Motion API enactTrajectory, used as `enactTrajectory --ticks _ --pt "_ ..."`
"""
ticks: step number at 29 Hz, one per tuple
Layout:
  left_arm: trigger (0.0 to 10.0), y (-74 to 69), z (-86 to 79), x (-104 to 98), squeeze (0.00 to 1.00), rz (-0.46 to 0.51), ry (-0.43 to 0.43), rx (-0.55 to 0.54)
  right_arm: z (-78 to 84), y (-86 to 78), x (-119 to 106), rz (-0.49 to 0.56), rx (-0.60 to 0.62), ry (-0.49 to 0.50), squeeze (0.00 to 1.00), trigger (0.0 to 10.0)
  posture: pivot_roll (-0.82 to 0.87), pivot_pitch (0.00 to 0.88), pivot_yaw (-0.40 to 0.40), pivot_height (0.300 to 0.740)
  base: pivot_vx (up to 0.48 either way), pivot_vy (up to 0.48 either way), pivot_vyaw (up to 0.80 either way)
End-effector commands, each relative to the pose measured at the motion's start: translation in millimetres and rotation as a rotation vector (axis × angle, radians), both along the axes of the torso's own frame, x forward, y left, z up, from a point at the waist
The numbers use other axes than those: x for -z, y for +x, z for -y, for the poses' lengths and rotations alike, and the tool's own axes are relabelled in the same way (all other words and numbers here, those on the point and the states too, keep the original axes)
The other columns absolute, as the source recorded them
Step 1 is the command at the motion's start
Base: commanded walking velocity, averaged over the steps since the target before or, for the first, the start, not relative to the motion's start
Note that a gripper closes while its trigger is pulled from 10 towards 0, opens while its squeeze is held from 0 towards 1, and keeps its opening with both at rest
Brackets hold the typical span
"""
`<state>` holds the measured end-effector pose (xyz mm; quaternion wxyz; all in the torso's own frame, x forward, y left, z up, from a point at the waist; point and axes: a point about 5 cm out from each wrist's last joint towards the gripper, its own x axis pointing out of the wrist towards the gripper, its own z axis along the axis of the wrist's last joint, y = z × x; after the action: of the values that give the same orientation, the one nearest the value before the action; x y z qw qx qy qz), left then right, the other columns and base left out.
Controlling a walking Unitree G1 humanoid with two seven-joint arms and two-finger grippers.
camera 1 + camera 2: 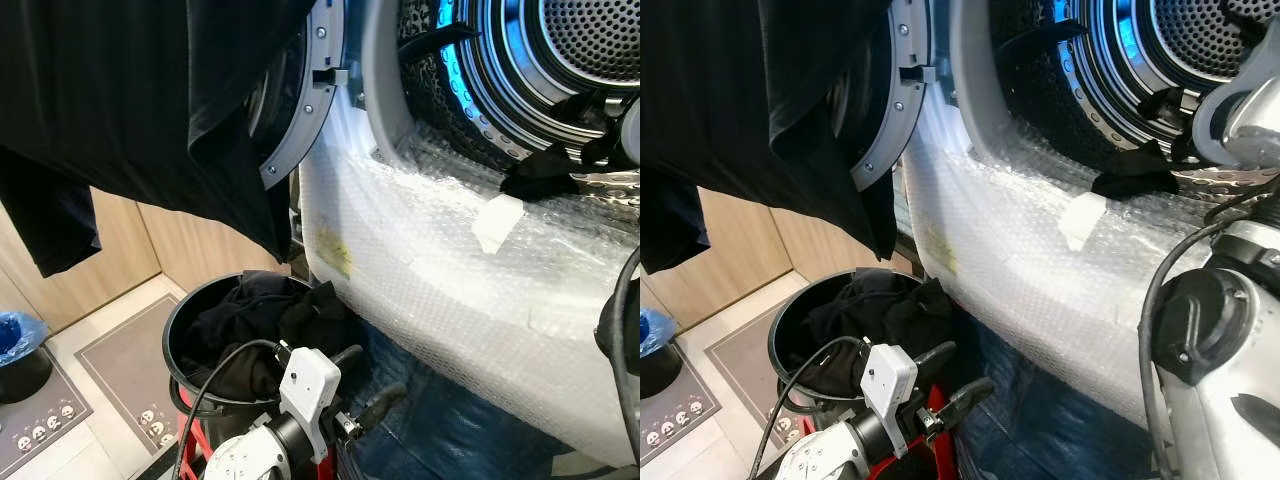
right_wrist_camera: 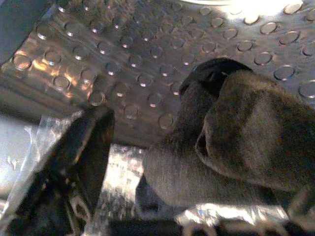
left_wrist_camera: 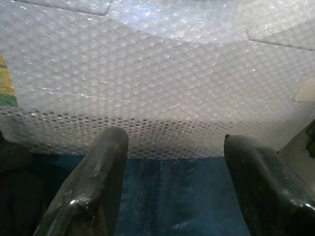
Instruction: Clothes washing
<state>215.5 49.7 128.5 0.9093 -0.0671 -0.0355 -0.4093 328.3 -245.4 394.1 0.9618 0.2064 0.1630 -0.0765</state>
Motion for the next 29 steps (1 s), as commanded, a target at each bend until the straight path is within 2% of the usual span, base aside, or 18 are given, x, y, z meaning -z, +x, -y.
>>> enactTrajectory --ticks 1,4,6,10,15,22,25,26,29 --pt "10.0 0.1 0.4 2 0.00 -0.012 -0.008 0.004 -6.8 -5.1 -2 0.040 -0.014 -0.048 0.00 10.0 -0.11 0.000 -0.038 0.740 0.000 0.000 0.00" --pt "10.0 0.3 -0.1 1 0.00 -0.014 -0.008 0.002 -12.9 -7.6 10 0.059 -0.014 -0.098 0.00 10.0 -0.11 0.000 -0.037 0.740 0.000 0.000 0.00" --pt "10.0 0.3 -0.4 1 0.00 -0.014 -0.008 -0.001 -16.6 -8.6 21 0.069 -0.010 -0.072 0.00 10.0 -0.10 0.000 -0.037 0.740 0.000 0.000 0.00" --pt "10.0 0.0 -2.6 1 0.00 -0.016 -0.004 -0.010 -19.6 -17.8 34 0.111 -0.039 -0.150 0.00 10.0 -0.11 0.000 -0.028 0.740 0.000 0.000 0.00" --pt "10.0 0.5 -5.5 1 0.00 -0.019 0.002 -0.005 -13.4 -32.6 38 0.172 -0.049 -0.218 0.00 10.0 -0.13 0.000 -0.005 0.740 0.000 0.000 0.00" --pt "10.0 1.5 -6.1 0 0.00 -0.023 0.009 0.023 -15.9 -51.7 46 0.285 -0.047 -0.183 0.00 10.0 -0.15 0.000 0.015 0.740 0.000 0.000 0.00" --pt "10.0 2.5 -6.4 0 0.00 -0.022 0.012 0.031 -25.3 -62.0 61 0.318 -0.107 -0.193 0.00 10.0 -0.17 0.000 0.026 0.740 0.000 0.000 0.00" --pt "10.0 3.1 -5.9 0 0.00 -0.021 0.013 0.040 -29.3 -69.4 62 0.340 -0.149 -0.255 0.00 10.0 -0.17 0.000 0.031 0.740 0.000 0.000 0.00" --pt "10.0 4.1 -5.6 -1 0.00 -0.019 0.014 0.051 -36.4 -80.0 65 0.375 -0.210 -0.318 0.00 10.0 -0.18 0.000 0.034 0.740 0.000 0.000 0.00"
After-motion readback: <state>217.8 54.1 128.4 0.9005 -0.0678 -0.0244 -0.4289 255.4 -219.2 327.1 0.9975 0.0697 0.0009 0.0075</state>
